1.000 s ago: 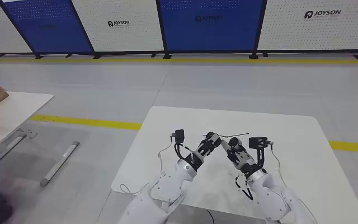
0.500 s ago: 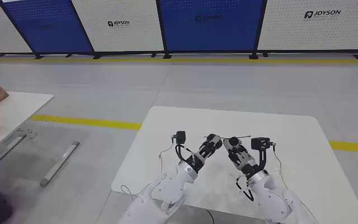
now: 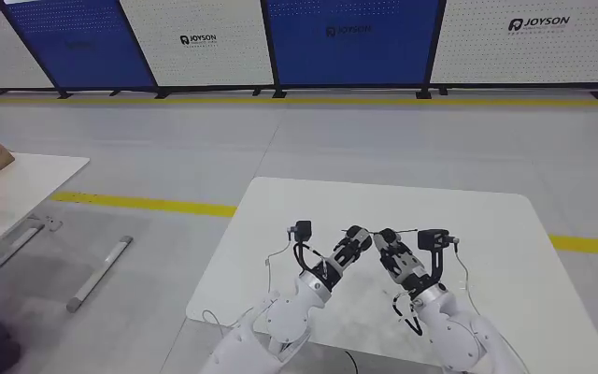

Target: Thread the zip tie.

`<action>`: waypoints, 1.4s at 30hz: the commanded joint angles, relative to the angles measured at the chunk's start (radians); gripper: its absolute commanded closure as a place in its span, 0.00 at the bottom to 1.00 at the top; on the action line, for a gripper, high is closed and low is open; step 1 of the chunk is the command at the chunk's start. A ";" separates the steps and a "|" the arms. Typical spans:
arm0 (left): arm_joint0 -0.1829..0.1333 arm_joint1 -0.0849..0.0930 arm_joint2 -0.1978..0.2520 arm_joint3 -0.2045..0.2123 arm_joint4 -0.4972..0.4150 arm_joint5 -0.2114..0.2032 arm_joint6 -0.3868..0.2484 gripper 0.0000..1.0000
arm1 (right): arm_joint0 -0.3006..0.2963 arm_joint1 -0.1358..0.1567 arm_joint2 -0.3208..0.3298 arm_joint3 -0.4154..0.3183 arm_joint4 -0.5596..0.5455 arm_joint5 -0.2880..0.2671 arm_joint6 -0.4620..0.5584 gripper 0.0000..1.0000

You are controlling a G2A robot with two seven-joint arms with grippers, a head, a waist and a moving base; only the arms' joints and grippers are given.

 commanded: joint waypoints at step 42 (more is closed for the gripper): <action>0.008 -0.006 -0.015 0.002 0.007 -0.012 0.027 1.00 | -0.100 0.012 0.096 -0.051 0.092 -0.082 -0.015 0.65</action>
